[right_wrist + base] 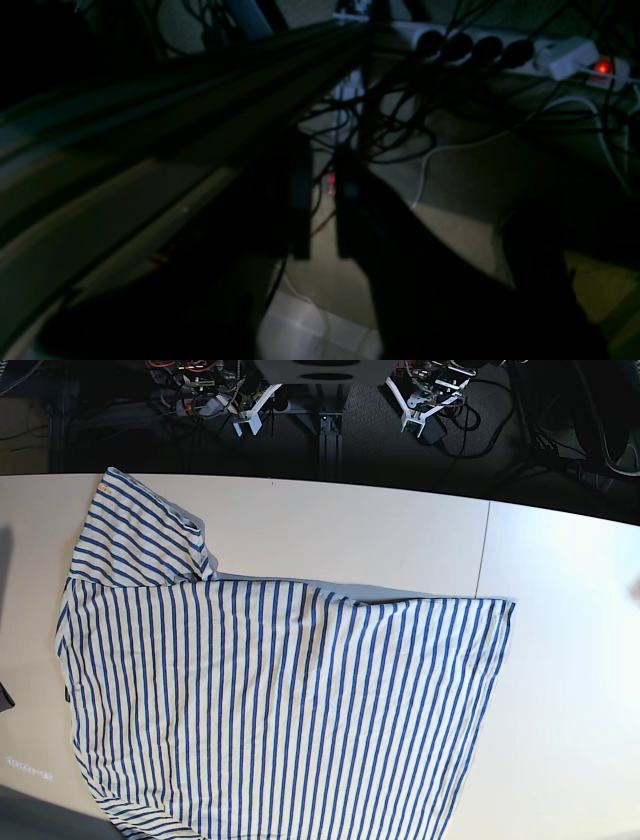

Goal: Fold the T-shirt properly
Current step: 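Move both arms from rest toward the striped T-shirt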

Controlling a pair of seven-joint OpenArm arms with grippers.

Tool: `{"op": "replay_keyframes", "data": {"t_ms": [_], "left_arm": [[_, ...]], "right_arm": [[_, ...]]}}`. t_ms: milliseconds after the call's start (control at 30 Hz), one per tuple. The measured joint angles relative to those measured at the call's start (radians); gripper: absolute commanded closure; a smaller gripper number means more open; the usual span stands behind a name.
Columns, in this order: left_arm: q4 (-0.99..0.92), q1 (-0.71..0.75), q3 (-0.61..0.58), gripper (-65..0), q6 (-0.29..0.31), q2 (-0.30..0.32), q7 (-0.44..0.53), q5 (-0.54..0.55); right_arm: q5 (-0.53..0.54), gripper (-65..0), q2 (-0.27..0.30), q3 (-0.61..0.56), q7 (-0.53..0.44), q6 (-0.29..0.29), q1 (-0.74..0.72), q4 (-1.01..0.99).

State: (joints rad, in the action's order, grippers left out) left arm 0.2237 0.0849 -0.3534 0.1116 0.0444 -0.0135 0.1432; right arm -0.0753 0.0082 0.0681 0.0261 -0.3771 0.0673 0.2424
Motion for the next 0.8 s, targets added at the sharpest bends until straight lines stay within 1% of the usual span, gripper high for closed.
{"op": "replay_keyframes", "data": {"t_ms": [333,467,533,633,800], "left_arm": [[0.003,-0.002,0.000,-6.0,-0.002,0.006,-0.008,-0.001],[0.005,0.003,0.000,-6.0,0.000,0.020,0.067,-0.018],[0.005,0.003,0.000,-6.0,-0.001,0.025,0.064,-0.018],[0.007,0.003,0.000,-6.0,-0.001,0.022,-0.025,-0.019],[0.011,0.006,0.000,-6.0,0.006,0.022,-0.064,-0.019]], "right_arm": [[0.000,-6.8,-0.008,0.000,0.000,0.003,0.000,0.042],[0.000,-6.8,-0.017,0.000,0.000,0.004,0.000,0.060],[0.000,-6.8,-0.017,0.000,0.000,0.004,0.000,0.060],[0.000,-6.8,-0.014,0.000,0.001,0.004,0.003,0.060],[0.000,-6.8,-0.008,0.000,0.000,0.004,0.013,0.060]]}}
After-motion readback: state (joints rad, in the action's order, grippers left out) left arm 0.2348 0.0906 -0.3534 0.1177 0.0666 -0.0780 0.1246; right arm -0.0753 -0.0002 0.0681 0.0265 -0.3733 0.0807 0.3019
